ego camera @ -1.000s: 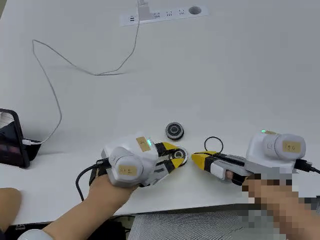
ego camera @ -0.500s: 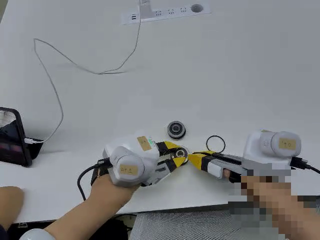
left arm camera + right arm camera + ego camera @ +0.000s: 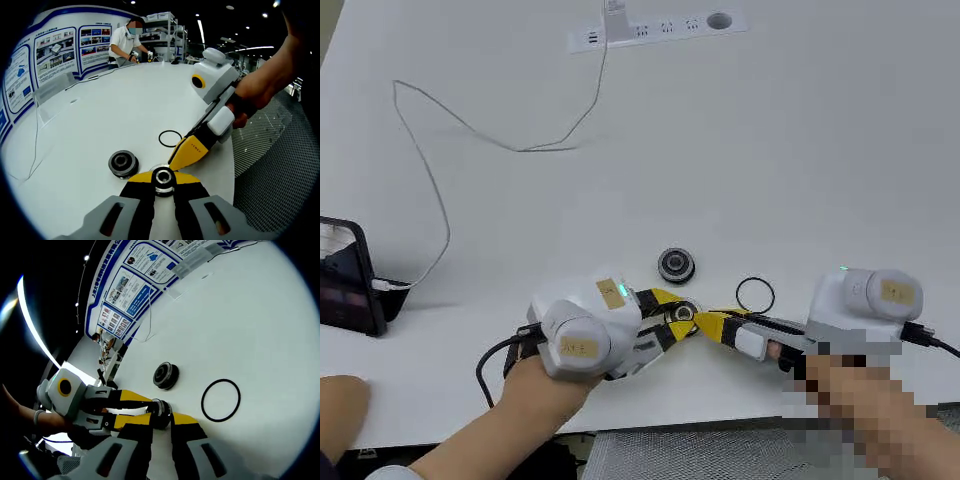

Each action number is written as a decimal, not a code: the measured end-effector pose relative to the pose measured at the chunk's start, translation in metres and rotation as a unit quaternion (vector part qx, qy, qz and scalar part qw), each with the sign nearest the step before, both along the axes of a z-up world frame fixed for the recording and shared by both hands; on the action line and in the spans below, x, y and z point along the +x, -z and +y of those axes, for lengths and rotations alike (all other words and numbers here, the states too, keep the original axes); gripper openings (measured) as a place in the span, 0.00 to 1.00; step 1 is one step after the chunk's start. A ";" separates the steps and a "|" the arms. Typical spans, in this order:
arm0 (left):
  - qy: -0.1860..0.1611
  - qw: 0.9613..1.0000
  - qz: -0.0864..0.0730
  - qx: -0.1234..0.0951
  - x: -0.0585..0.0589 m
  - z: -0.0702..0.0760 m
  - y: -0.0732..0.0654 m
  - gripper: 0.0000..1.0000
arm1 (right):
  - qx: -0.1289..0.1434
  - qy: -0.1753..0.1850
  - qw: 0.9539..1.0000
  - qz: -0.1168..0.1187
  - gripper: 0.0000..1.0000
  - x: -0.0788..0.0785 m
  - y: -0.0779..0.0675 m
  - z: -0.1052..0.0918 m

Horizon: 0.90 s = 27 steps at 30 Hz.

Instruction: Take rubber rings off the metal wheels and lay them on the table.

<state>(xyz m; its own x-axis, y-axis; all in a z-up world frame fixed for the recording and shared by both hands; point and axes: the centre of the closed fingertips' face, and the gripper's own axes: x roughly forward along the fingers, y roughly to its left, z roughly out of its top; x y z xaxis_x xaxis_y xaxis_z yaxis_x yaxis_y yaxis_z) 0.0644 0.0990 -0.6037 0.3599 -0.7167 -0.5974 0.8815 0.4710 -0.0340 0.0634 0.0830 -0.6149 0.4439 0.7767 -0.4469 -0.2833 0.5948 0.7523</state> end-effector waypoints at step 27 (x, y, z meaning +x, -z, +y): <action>-0.003 1.000 0.002 -0.002 0.000 0.000 0.000 0.14 | 0.056 0.016 0.998 0.037 0.16 -0.005 -0.006 0.005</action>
<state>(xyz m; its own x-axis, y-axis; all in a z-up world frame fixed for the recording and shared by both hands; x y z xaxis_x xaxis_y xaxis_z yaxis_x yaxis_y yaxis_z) 0.0639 0.0995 -0.6041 0.3620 -0.7173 -0.5954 0.8787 0.4759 -0.0391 0.0588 0.0884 -0.6085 0.4388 0.8092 -0.3907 -0.2061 0.5139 0.8327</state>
